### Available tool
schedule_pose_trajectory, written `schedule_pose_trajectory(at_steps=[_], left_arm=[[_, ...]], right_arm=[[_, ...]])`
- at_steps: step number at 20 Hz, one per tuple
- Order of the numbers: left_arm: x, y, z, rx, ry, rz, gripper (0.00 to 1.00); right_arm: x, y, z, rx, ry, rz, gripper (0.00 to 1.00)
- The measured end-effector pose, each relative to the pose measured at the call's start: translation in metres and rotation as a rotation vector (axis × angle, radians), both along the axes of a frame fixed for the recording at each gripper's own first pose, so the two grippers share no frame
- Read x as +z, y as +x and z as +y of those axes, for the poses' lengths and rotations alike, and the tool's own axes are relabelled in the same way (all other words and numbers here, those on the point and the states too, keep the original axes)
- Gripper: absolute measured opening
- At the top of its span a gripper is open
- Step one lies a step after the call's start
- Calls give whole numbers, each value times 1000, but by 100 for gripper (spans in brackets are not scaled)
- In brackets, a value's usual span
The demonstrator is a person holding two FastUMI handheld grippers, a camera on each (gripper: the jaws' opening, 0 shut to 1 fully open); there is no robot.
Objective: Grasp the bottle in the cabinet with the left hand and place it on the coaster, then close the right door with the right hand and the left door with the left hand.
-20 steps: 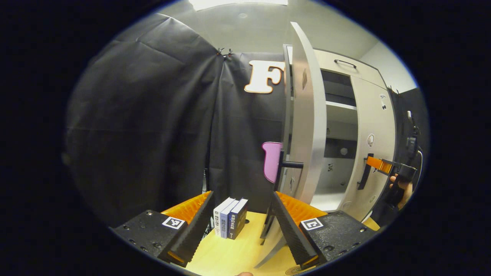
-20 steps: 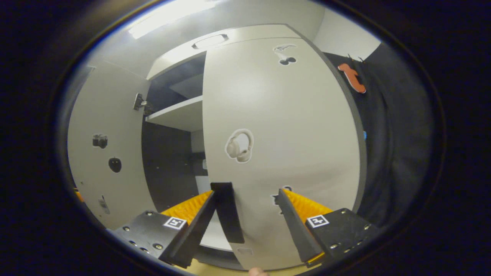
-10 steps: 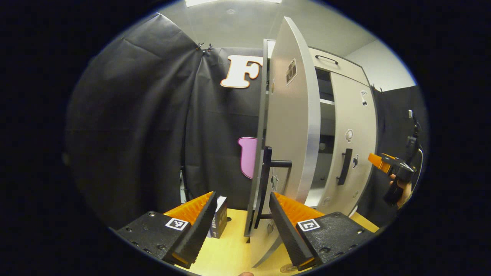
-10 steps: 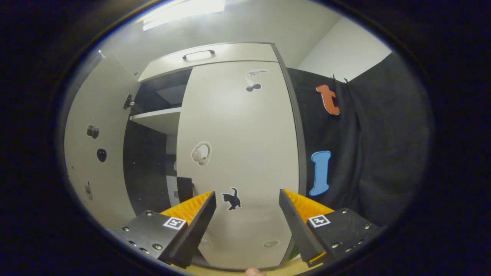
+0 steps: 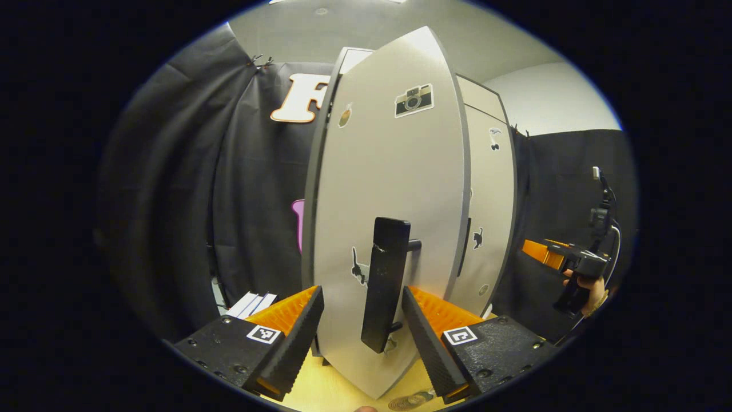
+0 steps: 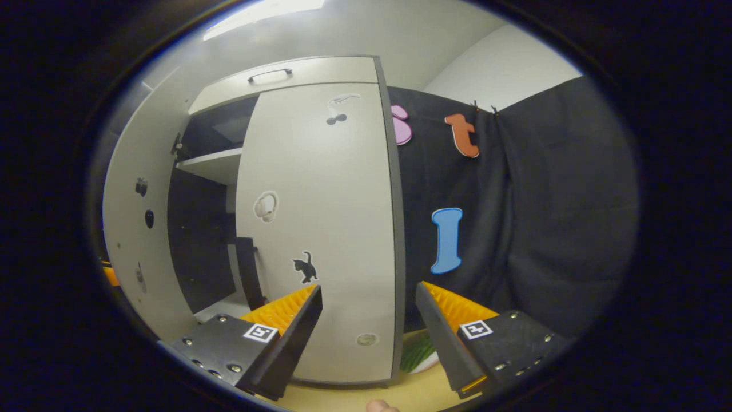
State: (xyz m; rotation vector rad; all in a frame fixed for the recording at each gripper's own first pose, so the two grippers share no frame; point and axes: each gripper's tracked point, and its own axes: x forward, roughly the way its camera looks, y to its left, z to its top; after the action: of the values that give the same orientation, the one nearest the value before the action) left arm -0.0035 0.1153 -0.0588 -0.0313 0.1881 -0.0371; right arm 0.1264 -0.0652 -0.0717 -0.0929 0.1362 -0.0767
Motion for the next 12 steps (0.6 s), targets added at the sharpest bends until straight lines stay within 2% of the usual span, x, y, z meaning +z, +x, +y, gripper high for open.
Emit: schedule_pose_trajectory(at_steps=[3, 6, 7, 8, 9, 12], left_arm=[[-8, 18, -28, -64, -50, 5, 88], [-16, 40, -39, -64, -54, 11, 88], [-17, 48, -46, -83, -64, 10, 96], [-21, 55, -51, -93, -63, 15, 95], [-22, 62, -56, -102, -60, 16, 95], [-22, 75, -64, -119, -25, 13, 95]], right_arm=[[6, -9, -20, -42, 9, -3, 100], [12, -21, -39, -79, 6, -9, 100], [14, -24, -47, -94, -5, -13, 100], [17, -28, -56, -111, -18, -16, 97], [19, -34, -66, -129, -29, -17, 100], [26, -48, -93, -188, -30, -28, 100]])
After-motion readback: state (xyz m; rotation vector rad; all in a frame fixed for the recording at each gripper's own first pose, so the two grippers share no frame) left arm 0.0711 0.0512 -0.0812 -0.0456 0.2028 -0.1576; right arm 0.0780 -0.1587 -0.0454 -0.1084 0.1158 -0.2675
